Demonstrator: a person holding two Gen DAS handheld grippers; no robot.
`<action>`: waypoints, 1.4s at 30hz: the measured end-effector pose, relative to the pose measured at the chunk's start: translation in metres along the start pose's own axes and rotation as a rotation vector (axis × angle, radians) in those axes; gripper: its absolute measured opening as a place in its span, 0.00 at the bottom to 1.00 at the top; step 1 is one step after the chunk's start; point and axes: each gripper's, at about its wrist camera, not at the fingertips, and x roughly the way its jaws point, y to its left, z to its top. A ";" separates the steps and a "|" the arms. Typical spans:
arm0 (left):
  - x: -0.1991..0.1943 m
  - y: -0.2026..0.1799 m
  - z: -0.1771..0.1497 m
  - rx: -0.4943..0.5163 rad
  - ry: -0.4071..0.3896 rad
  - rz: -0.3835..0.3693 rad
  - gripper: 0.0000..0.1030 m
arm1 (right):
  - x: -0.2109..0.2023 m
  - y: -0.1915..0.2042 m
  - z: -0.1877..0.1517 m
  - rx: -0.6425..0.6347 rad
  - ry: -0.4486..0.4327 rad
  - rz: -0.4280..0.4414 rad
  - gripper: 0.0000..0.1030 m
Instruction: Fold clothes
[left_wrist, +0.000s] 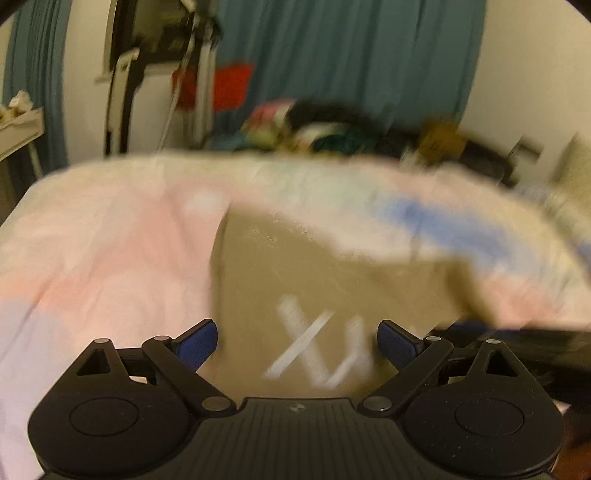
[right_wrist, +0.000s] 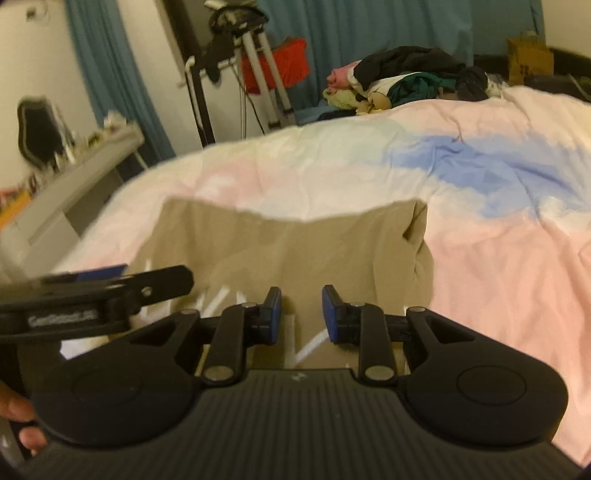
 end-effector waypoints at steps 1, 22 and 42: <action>0.006 0.002 -0.003 -0.015 0.026 0.007 0.92 | 0.001 0.001 -0.001 -0.003 0.003 -0.003 0.27; -0.016 0.051 -0.035 -0.567 0.149 -0.306 0.89 | 0.012 0.011 -0.009 -0.037 0.039 -0.052 0.27; 0.001 0.077 -0.047 -0.829 0.082 -0.340 0.56 | -0.006 -0.004 -0.004 0.143 -0.020 0.013 0.27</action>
